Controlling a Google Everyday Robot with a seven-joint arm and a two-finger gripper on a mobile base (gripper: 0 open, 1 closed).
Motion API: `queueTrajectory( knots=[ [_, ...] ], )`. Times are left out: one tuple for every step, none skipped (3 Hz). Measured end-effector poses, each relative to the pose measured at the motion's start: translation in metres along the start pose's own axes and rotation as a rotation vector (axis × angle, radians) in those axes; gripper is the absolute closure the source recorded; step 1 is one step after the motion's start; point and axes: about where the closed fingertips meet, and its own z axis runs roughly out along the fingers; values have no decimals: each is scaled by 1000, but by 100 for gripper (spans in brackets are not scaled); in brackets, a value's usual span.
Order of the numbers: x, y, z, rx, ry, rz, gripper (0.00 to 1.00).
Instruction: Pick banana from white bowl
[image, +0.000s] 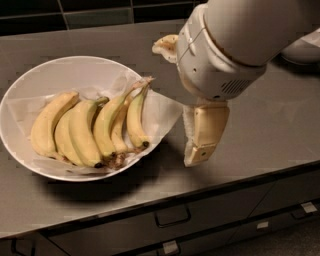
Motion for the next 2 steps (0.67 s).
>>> queueTrajectory(
  knots=[
    [-9, -1, -9, 19, 2, -16, 0],
    [-30, -4, -6, 13, -29, -76, 0]
  ],
)
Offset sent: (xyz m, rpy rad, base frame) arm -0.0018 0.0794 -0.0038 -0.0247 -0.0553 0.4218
